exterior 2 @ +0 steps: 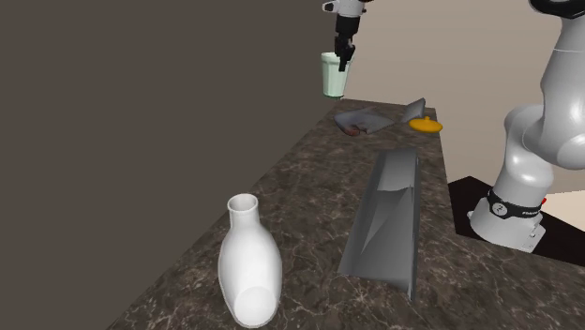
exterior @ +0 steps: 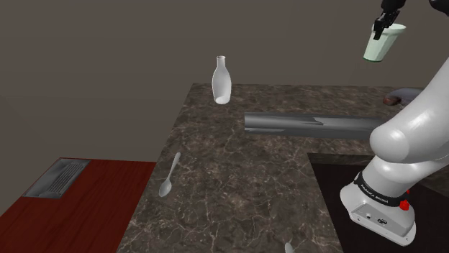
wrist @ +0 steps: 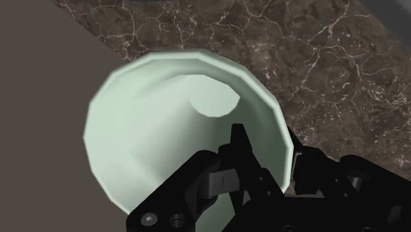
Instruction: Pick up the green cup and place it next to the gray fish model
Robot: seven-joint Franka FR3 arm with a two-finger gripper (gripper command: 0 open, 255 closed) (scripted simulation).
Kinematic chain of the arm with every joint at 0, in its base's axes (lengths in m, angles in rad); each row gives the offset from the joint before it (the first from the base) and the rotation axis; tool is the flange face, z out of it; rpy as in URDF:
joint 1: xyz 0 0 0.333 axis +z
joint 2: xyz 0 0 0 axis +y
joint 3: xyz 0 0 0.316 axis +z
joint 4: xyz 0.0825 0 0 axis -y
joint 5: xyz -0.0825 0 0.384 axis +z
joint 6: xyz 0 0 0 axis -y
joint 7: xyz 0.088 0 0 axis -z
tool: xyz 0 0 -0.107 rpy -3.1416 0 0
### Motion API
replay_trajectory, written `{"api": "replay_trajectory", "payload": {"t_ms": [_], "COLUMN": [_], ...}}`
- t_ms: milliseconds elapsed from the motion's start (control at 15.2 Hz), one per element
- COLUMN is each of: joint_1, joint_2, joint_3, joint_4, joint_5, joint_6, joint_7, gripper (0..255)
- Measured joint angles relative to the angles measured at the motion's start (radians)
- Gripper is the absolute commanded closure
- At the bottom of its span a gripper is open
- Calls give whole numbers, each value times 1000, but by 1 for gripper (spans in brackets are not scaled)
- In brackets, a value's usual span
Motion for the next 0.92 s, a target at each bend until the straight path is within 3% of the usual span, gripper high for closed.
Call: {"api": "replay_trajectory", "payload": {"t_ms": [462,924], "joint_1": [-89,-95], "joint_2": [31,25], "joint_3": [-74,-80], "joint_4": [22,-74], "joint_5": [46,43], "joint_6": [19,111], "joint_7": [-167,-176], "gripper": [255,255]}}
